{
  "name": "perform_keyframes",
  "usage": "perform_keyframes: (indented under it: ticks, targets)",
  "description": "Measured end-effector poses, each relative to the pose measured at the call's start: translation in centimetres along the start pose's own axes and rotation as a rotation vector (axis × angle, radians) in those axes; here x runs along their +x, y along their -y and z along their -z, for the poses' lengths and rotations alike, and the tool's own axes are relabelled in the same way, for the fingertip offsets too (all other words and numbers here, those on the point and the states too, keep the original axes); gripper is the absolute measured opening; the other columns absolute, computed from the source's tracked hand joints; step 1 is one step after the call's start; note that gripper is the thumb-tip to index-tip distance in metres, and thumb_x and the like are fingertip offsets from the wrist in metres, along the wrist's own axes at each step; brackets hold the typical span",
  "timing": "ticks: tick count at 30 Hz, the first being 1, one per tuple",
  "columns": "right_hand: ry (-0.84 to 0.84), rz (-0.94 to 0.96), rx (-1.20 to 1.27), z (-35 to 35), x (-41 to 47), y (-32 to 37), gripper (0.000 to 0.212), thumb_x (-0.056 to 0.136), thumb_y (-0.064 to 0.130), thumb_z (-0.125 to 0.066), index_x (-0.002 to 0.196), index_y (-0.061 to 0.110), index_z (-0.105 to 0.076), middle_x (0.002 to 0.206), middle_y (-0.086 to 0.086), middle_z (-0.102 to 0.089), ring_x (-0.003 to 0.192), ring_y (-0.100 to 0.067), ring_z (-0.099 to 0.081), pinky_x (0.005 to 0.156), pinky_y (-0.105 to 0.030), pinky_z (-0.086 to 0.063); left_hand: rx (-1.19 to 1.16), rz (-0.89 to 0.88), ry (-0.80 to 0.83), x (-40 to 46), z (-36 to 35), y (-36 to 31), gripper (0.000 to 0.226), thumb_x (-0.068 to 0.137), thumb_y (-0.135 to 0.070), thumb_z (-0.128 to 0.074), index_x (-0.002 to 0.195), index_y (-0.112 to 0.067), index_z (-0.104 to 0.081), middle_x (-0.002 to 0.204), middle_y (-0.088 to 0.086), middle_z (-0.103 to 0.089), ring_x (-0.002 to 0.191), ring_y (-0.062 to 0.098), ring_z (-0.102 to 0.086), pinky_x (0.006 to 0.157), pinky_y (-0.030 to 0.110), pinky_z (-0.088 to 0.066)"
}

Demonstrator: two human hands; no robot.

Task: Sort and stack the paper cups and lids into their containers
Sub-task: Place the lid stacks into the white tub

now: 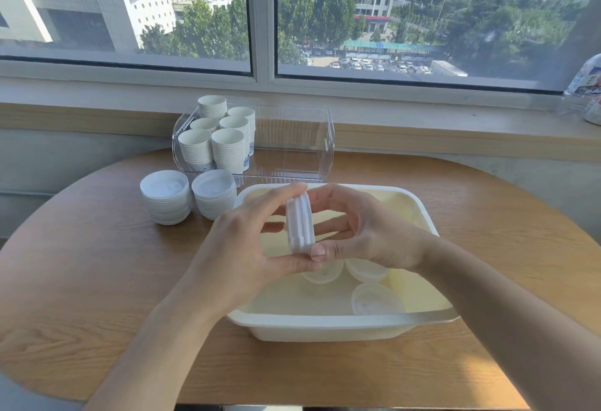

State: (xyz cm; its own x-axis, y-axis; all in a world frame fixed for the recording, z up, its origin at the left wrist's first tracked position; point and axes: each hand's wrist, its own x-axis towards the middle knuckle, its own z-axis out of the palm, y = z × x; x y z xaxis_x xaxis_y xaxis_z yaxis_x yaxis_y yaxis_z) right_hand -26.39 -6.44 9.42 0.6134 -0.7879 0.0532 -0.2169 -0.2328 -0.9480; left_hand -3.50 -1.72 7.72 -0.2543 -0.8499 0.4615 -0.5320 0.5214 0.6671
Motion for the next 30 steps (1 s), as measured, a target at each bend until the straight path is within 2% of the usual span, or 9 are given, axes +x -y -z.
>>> perform_keyframes:
  ticks: [6,10,12,14,17,20,22,25,30]
  targets:
    - [0.007,0.020,0.011,0.0,0.3,-0.2,0.058,0.083,0.002,-0.084,0.135,0.010,-0.061,0.131,-0.011,-0.068,0.120,-0.025,-0.069,0.100,-0.041,-0.057,-0.009,-0.016,-0.002,-0.1,0.1,0.0,0.092,0.060,-0.051,-0.095,0.143,-0.044,-0.056,0.132,-0.021,-0.066,0.120,-0.003,-0.063,0.101,0.009,-0.043]
    - [-0.018,-0.032,-0.050,0.2,0.4,-0.8,0.066,0.085,0.025,-0.086,0.143,0.022,-0.056,0.133,-0.003,-0.068,0.120,-0.021,-0.069,0.100,-0.042,-0.057,0.090,-0.046,0.009,0.0,-0.1,0.2,0.081,0.069,-0.044,-0.093,0.140,-0.046,-0.054,0.133,-0.024,-0.062,0.123,-0.001,-0.060,0.102,0.022,-0.051]
    - [-0.097,-0.091,-0.164,0.6,0.3,-1.1,0.060,0.087,0.036,-0.084,0.140,0.027,-0.059,0.126,0.004,-0.071,0.108,-0.011,-0.071,0.090,-0.033,-0.059,0.100,-0.018,-0.027,-0.1,-0.2,0.4,0.079,0.070,-0.044,-0.092,0.139,-0.046,-0.053,0.131,-0.024,-0.061,0.121,-0.001,-0.060,0.101,0.027,-0.055]
    - [-0.128,-0.142,-0.439,1.1,0.1,-1.7,0.037,0.090,0.033,-0.080,0.125,0.032,-0.068,0.114,0.013,-0.072,0.091,-0.004,-0.070,0.079,-0.024,-0.053,0.109,0.009,-0.067,-0.3,-0.3,0.6,0.078,0.069,-0.044,-0.091,0.138,-0.046,-0.053,0.129,-0.024,-0.060,0.118,-0.003,-0.059,0.099,0.024,-0.054]
    - [0.061,-0.326,-0.624,1.4,-0.1,-2.6,0.025,0.097,0.016,-0.071,0.117,0.030,-0.072,0.116,0.014,-0.069,0.085,-0.005,-0.074,0.070,-0.019,-0.053,0.148,0.029,-0.060,-0.6,-0.3,0.6,0.081,0.067,-0.047,-0.091,0.137,-0.048,-0.051,0.130,-0.026,-0.059,0.109,-0.004,-0.061,0.095,0.022,-0.053]
    - [0.254,-0.464,-0.672,1.0,-0.3,-2.8,0.037,0.100,0.012,-0.063,0.131,0.033,-0.065,0.128,0.012,-0.063,0.091,-0.012,-0.074,0.084,-0.026,-0.059,0.165,0.033,-0.044,-0.7,-0.3,0.7,0.080,0.067,-0.048,-0.091,0.137,-0.047,-0.052,0.128,-0.027,-0.060,0.108,-0.006,-0.061,0.094,0.014,-0.050]
    - [0.299,-0.487,-0.721,0.9,-0.3,-2.9,0.041,0.102,0.015,-0.061,0.137,0.036,-0.061,0.134,0.015,-0.060,0.099,-0.014,-0.073,0.092,-0.027,-0.055,0.142,0.039,-0.045,-0.7,-0.2,0.7,0.080,0.067,-0.044,-0.093,0.137,-0.046,-0.053,0.127,-0.027,-0.061,0.111,-0.007,-0.059,0.093,0.005,-0.044]
    - [0.308,-0.484,-0.779,0.9,-0.2,-3.0,0.043,0.102,0.017,-0.059,0.140,0.038,-0.059,0.137,0.018,-0.060,0.114,-0.008,-0.065,0.105,-0.029,-0.049,0.132,0.039,-0.037,-0.5,-0.3,0.7,0.080,0.068,-0.042,-0.093,0.137,-0.045,-0.054,0.128,-0.026,-0.061,0.113,-0.005,-0.059,0.094,0.006,-0.045]
    - [0.227,-0.434,-0.635,1.0,0.0,-3.1,0.038,0.096,0.007,-0.066,0.129,0.026,-0.068,0.122,0.012,-0.071,0.106,-0.002,-0.071,0.101,-0.025,-0.055,0.107,0.046,-0.031,-0.5,-0.2,0.8,0.081,0.067,-0.043,-0.094,0.137,-0.047,-0.053,0.130,-0.027,-0.061,0.115,-0.005,-0.059,0.094,0.006,-0.044]
